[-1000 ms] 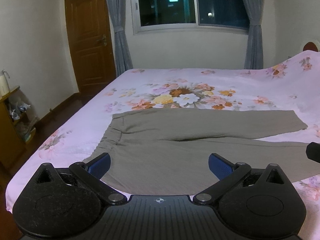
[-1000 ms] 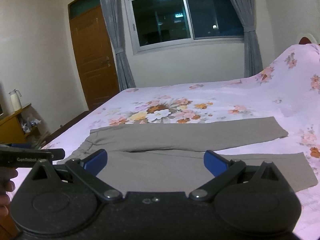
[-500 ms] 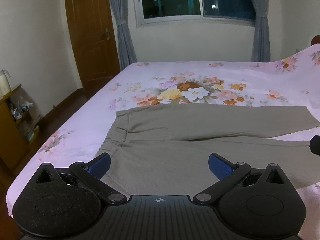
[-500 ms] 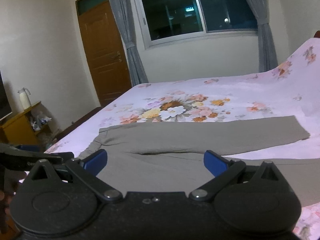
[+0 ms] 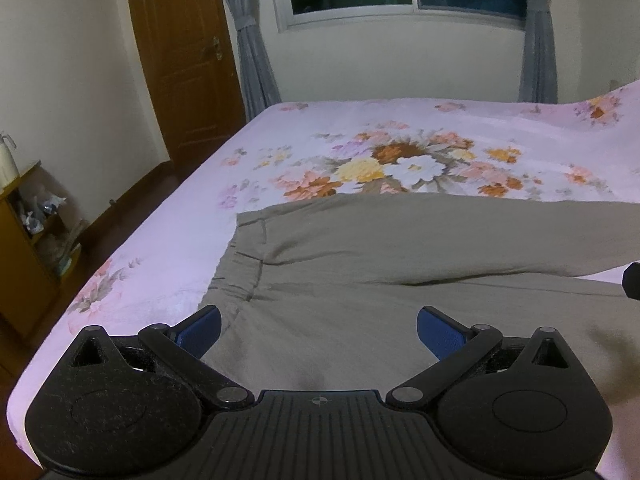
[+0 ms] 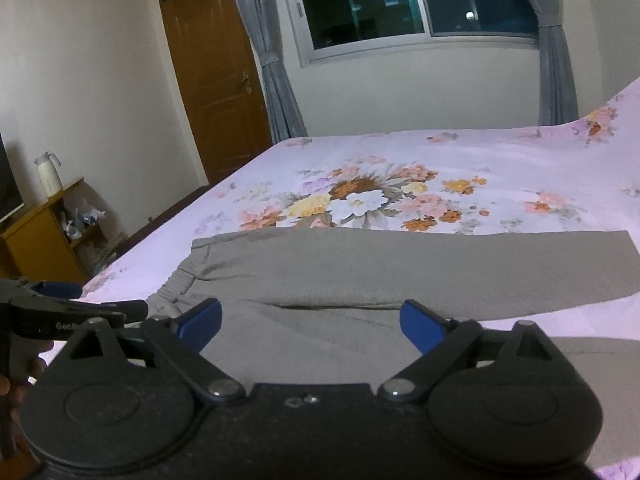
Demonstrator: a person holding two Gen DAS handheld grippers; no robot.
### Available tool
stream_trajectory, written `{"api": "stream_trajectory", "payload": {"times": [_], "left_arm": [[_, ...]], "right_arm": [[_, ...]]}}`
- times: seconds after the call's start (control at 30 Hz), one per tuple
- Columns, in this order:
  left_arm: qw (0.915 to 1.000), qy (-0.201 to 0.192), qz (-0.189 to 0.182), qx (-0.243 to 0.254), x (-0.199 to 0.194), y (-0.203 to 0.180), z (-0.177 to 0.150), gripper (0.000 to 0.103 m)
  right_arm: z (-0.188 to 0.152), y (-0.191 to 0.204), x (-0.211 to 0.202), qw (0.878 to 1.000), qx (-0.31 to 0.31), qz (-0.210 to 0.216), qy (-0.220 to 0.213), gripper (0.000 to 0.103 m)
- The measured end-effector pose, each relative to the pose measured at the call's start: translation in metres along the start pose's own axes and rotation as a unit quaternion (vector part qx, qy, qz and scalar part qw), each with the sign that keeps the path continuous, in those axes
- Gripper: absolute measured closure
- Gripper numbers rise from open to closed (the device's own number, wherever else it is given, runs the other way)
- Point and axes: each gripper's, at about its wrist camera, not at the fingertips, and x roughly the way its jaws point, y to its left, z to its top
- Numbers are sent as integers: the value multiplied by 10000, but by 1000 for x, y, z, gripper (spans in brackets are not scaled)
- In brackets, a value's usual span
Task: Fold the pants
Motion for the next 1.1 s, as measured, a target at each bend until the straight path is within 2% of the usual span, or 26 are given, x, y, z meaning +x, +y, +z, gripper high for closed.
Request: {"api": "stream_trajectory", "payload": {"times": [0.47, 0.9, 0.97, 1.03, 1.1], "left_arm": [[9991, 314, 268, -11, 102, 13, 25, 0], [9970, 732, 149, -222, 210, 30, 54, 0], [9966, 774, 160, -236, 227, 33, 58, 0], [9961, 816, 224, -262, 244, 37, 61, 0], [9955, 858, 248, -317, 260, 41, 63, 0]], "right_arm": [[20, -9, 96, 9985, -347, 338, 253, 20], [41, -27, 208, 9939, -645, 638, 620, 24], [45, -31, 230, 9928, -692, 646, 731, 26], [48, -32, 248, 9916, -741, 673, 820, 35], [52, -32, 265, 9904, -798, 731, 864, 36]]}}
